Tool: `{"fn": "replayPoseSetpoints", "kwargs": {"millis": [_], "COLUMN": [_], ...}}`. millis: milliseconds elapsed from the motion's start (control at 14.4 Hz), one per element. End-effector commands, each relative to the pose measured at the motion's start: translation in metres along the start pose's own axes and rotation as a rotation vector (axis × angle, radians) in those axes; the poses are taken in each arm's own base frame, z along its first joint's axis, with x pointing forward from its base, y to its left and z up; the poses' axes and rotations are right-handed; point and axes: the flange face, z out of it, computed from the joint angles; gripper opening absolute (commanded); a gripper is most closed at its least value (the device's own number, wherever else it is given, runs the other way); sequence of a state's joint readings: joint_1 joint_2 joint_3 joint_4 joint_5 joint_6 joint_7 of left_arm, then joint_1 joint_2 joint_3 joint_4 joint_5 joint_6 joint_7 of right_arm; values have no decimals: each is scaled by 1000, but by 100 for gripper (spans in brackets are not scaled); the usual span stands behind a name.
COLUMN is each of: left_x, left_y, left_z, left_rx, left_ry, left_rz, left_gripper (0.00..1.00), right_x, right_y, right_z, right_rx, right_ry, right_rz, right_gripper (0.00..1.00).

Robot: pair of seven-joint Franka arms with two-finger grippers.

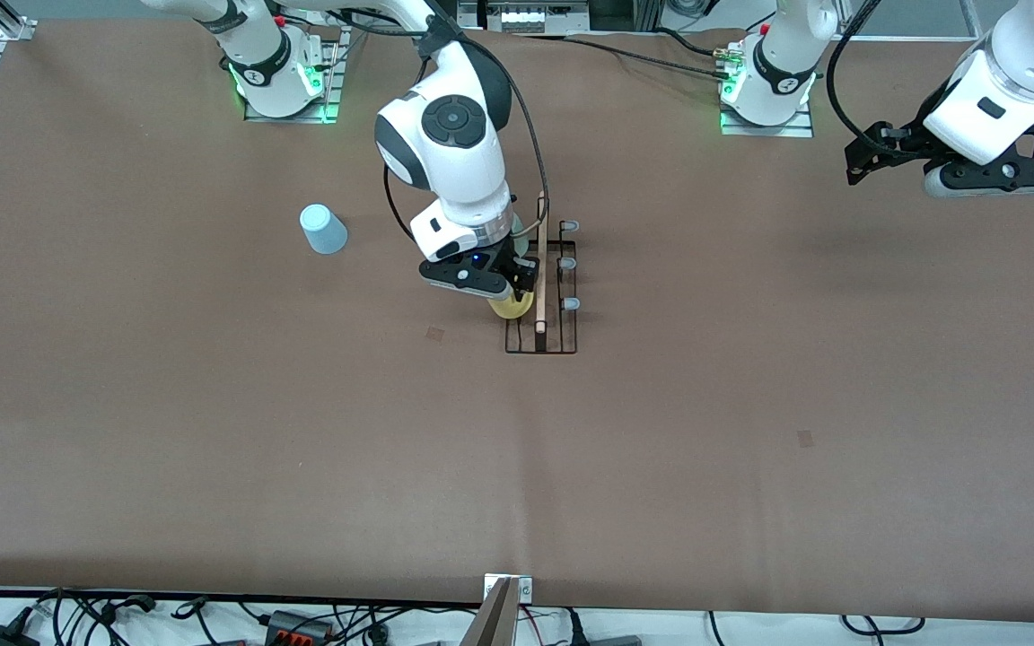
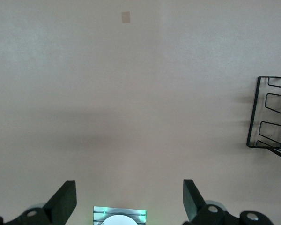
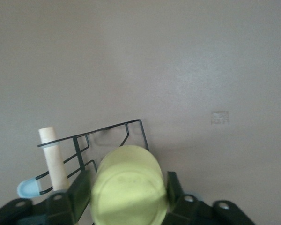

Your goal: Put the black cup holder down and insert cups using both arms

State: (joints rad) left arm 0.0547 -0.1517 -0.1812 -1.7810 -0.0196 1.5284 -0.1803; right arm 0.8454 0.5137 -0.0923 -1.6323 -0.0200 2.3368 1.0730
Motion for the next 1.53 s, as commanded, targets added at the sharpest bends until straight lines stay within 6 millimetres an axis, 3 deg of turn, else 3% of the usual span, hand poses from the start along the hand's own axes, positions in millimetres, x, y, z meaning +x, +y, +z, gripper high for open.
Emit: {"fn": "replayPoseSetpoints", "kwargs": {"millis": [0,209,418,627,766,905,1114,1253,1462], "left_x": [-1,-1,-1,-1,-1,-2,-2,-2,-1], "left_y": [0,1,0,1,2,3,3,3,1], "left_z": [-6,-6,-6,-6,-7,-7,-8,-8,-7], "left_rx": [10,10,10,10,10,10,11,11,10], "left_ry": [-2,1,0,0,1,2,3,3,1], "left_rz": [5,6,5,6,8,7,9,10,9], "left_gripper": [100,100,100,100,100,100,100,100,100], "right_x": [2,36,98,161,208,237,252,259,265], "right_y": [-7,-8,35,115,176,243,314,344,387], "right_z": [-3,-46,-102,-165,-197,-224,-268,-278,-295], "right_rx": [9,-4,-55,-100,-96,-129,-143,-151,-150], "right_ry": [12,26,19,-2,10,-27,-57,-71,-113], "right_rz": [19,38,40,114,115,80,41,27,-138], "right_gripper": [100,100,100,100,100,100,100,100,100]}}
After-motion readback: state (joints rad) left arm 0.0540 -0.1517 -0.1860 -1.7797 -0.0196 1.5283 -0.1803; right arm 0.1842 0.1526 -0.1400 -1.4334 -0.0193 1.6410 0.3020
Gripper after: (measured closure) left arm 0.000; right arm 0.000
